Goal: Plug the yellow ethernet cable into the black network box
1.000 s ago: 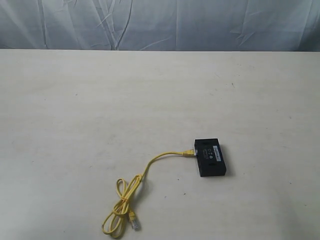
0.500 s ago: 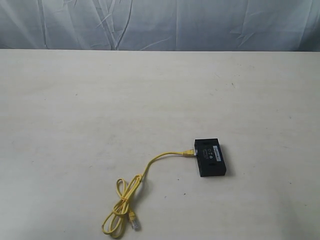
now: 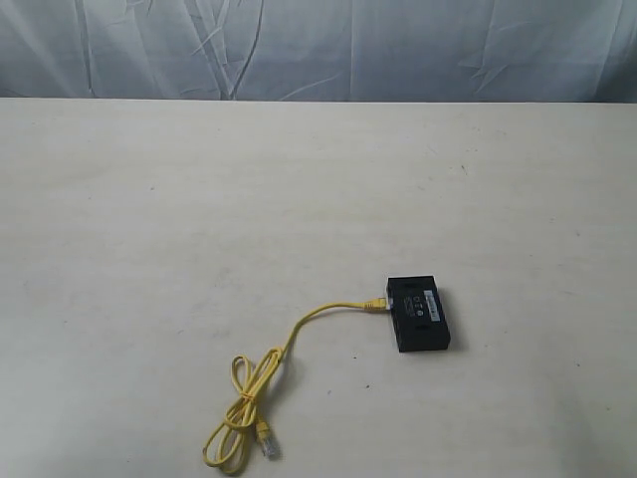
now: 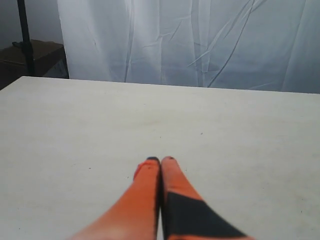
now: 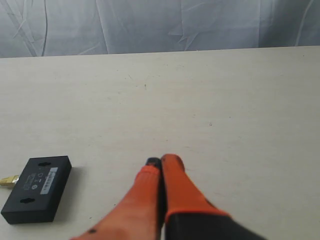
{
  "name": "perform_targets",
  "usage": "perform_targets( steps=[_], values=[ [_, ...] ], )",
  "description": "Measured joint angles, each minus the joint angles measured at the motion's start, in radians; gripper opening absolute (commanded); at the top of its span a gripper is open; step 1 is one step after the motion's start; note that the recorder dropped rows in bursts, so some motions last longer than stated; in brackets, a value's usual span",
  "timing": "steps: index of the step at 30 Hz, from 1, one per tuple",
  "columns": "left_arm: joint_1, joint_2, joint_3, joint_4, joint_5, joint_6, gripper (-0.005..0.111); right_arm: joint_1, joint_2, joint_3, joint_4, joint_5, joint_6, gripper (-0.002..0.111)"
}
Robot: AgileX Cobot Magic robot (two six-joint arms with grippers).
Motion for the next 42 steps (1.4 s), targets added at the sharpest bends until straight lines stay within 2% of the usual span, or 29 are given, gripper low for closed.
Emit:
perform_targets(
  steps=[42],
  values=[
    [0.0,0.0,0.0,0.004,0.0,0.019,0.0,0.0,0.0,0.0,0.003,0.0,0.0,0.0]
  ],
)
